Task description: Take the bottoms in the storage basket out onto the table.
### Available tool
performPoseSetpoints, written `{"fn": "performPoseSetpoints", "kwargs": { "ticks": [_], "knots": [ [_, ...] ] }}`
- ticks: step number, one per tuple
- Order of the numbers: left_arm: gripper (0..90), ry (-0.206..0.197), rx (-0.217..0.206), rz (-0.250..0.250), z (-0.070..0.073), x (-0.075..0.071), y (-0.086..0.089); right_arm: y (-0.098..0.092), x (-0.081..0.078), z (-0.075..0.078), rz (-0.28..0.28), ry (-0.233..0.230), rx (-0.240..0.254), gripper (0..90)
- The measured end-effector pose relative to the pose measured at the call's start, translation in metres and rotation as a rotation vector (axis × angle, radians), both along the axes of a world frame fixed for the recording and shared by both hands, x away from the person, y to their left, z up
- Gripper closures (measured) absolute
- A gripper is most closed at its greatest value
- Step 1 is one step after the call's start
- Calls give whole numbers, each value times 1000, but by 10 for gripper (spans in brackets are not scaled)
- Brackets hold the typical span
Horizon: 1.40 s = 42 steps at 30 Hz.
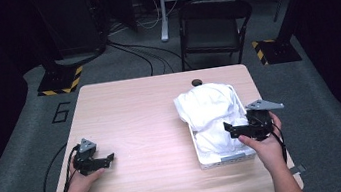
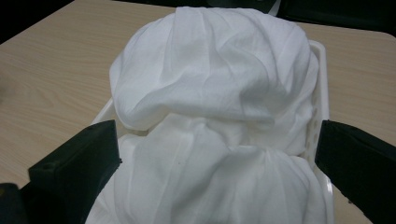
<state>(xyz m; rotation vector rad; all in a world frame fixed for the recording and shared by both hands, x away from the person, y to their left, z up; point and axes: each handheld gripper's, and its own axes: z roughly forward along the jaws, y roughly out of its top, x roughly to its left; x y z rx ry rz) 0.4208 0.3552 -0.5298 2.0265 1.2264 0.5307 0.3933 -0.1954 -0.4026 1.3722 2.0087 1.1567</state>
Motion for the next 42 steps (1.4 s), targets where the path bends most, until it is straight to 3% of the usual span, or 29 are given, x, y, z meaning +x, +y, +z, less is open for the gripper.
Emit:
{"fn": "performPoseSetpoints", "kwargs": {
  "ticks": [12, 19, 29, 42],
  "knots": [
    [134, 0, 0, -1, 0, 0, 0, 26, 27, 3, 3, 24, -76, 0],
    [134, 0, 0, -1, 0, 0, 0, 33, 42, 6, 3, 34, -68, 0],
    [134, 0, 0, -1, 0, 0, 0, 41, 62, 6, -16, 36, -102, 0],
    [134, -1, 0, -1, 0, 0, 0, 54, 86, -9, -50, 92, -124, 0]
  ]
}}
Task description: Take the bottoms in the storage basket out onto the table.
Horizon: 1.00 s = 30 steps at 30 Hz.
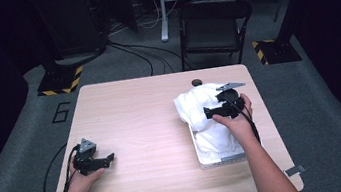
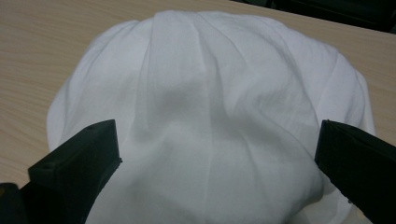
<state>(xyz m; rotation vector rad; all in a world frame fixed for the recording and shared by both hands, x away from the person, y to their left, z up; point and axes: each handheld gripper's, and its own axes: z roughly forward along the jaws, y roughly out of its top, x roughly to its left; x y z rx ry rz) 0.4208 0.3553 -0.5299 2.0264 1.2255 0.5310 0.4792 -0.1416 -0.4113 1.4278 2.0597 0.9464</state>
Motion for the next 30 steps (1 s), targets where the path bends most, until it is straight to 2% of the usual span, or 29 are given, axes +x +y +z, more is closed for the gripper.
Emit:
{"fn": "performPoseSetpoints", "kwargs": {
  "ticks": [1, 5, 6, 7, 10, 11, 20, 22, 30],
  "knots": [
    [134, 0, 0, 0, 0, 0, 0, 2, 2, -5, -14, 17, 5, 0],
    [134, 1, 0, 1, 0, 0, 0, 3, 3, -12, -17, 35, -5, 0],
    [134, 0, 0, 0, 0, 0, 0, 4, 5, -16, -24, 52, -29, 0],
    [134, 0, 0, 0, 0, 0, 0, 5, 5, -18, -22, 60, -34, 0],
    [134, 1, 0, 1, 0, 0, 0, 6, 5, -20, -12, 66, -35, 0],
    [134, 1, 0, 0, 0, 0, 0, 5, 5, -23, -7, 67, -52, 0],
    [134, 1, 0, 1, 0, 0, 0, 0, 3, -32, -20, 104, -61, 0],
    [134, 1, 0, 0, 0, 0, 0, 0, 3, -34, -29, 117, -74, 0],
    [134, 1, 0, 1, 0, 0, 0, -3, 5, -39, -61, 144, -70, 0]
  ]
}}
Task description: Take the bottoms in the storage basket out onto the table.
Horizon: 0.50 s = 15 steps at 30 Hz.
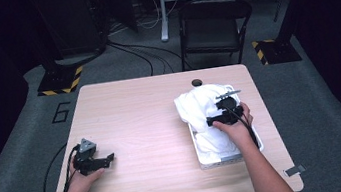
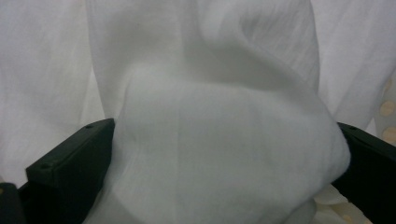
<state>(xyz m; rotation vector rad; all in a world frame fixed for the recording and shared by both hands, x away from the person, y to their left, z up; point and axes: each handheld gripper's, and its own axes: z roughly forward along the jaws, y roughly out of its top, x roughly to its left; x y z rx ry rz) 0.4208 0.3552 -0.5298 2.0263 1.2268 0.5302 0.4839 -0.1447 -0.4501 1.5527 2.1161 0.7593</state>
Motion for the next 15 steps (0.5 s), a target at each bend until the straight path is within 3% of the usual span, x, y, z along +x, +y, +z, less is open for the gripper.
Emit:
{"fn": "performPoseSetpoints", "kwargs": {
  "ticks": [8, 12, 15],
  "knots": [
    [134, -1, 0, -1, 0, 0, 0, -7, 5, -5, -20, 44, 30, 0],
    [134, 0, 1, 0, 0, 0, 0, -9, 11, -14, -27, 104, 98, 0],
    [134, -1, 1, -1, 0, 0, 0, -7, 13, -17, -21, 113, 104, 0]
  ]
}}
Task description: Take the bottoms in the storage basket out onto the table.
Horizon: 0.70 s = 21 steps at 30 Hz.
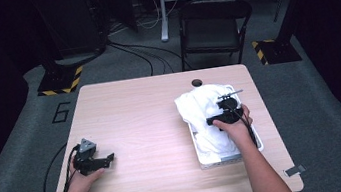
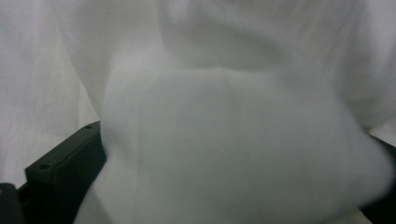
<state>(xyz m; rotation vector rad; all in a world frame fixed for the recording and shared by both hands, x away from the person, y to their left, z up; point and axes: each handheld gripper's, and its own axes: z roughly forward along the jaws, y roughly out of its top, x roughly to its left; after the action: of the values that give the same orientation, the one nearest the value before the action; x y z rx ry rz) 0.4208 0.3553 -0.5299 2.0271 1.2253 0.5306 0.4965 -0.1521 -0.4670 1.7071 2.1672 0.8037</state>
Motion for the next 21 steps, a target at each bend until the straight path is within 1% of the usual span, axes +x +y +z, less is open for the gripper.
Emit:
{"fn": "performPoseSetpoints", "kwargs": {
  "ticks": [2, 3, 5, 6, 7, 9, 10, 12, 14, 16, 17, 18, 19, 21],
  "knots": [
    [134, 0, 0, 1, 0, 0, 0, 5, 1, -3, 20, 3, -14, 0],
    [134, 0, 0, 1, 0, 0, 0, 5, 1, -3, 20, 3, -14, 0],
    [134, 1, 0, 1, 0, 0, 0, 11, 2, -4, 45, 7, -39, 0],
    [134, 1, 0, 1, 0, 0, 0, 11, 2, -4, 45, 7, -39, 0],
    [134, 0, -1, 1, 0, 0, 0, 15, 2, -5, 71, 5, -51, 0],
    [134, 0, 0, 0, 0, 0, 0, 18, 2, -6, 98, 5, -70, 0],
    [134, 0, 0, 0, 0, 0, 0, 18, 2, -6, 98, 5, -70, 0],
    [134, 0, 0, 0, 0, 0, 0, 21, 2, -6, 121, -1, -84, 0],
    [134, 1, 0, 1, 0, 0, 0, 24, 2, -8, 144, -2, -78, 0],
    [134, 0, -1, 1, 0, 0, 0, 25, 2, -8, 150, 5, -81, 0],
    [134, 1, 0, 1, 0, 0, 0, 28, 2, -10, 164, 0, -89, 0],
    [134, 1, 0, 1, 0, 0, 0, 28, 2, -10, 164, 0, -89, 0],
    [134, 0, 0, 0, 0, 0, 0, 31, 3, -12, 171, 8, -107, 0],
    [134, 1, 0, 1, 0, 0, 0, 33, 3, -15, 165, 24, -116, 0]
  ]
}}
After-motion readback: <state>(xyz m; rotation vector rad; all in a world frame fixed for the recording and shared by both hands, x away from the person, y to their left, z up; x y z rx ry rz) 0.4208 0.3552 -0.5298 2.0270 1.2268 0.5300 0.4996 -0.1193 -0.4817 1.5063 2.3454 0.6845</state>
